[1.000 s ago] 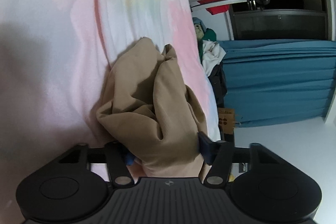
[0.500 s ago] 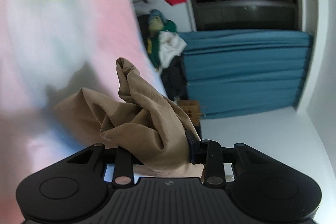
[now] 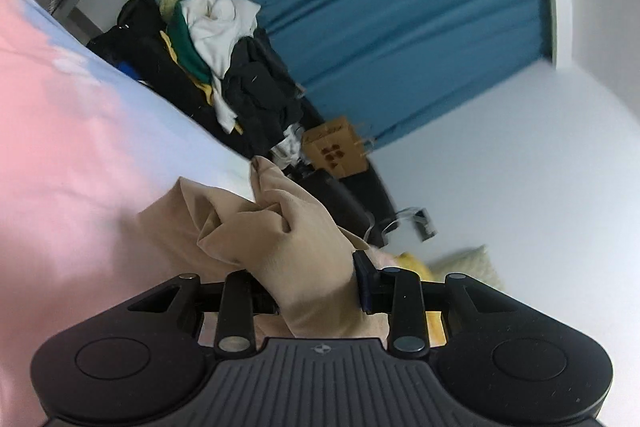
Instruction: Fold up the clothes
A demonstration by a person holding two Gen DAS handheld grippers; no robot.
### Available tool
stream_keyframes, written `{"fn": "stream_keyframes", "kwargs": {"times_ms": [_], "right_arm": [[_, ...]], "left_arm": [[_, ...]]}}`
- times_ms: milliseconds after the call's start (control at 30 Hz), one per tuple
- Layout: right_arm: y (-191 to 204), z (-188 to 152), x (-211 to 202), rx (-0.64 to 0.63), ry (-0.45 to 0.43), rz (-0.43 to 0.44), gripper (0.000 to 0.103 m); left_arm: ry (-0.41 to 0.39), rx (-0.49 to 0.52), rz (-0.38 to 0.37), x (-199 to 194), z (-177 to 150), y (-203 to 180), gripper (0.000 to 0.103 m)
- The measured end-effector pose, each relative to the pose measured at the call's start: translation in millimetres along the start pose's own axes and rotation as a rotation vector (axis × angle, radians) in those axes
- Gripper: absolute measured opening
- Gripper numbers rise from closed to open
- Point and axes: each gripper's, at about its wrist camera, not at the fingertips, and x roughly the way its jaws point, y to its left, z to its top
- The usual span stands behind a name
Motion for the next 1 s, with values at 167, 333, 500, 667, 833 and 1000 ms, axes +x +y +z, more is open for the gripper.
{"fn": "stream_keyframes", "kwargs": {"times_ms": [167,333,500,667,833,1000], "right_arm": [[-54.7,-21.5,14.2,0.059,0.059,-0.135,0.043],[-73.8,-48.7,-0.3,0.098,0.172,-0.239,0.043],[-76.2,-62.9,-9.6,0.111,0.265,-0.362,0.044],[-53.6,-69.8,-26.7,0.107,0.264,-0.455,0.046],[-1.0,-68.7,-53.6,0.010,0.228,-0.526,0.048],[82.9,-66.9,-88.5,-0.225,0.166,-0.527,0.051]], "left_arm": [[0.100,-0.021,0.114,16.3,-27.6,52.5,0.035],[0.169,-0.037,0.145,1.1,-39.2,96.1,0.035],[0.207,-0.006,0.213,-1.9,-44.3,116.7,0.048],[0.225,0.071,0.266,-25.7,-40.4,104.6,0.049],[0.219,0.277,0.309,-78.9,-27.6,55.4,0.064],[0.135,0.425,0.339,-157.5,-25.4,-13.6,0.081]]}}
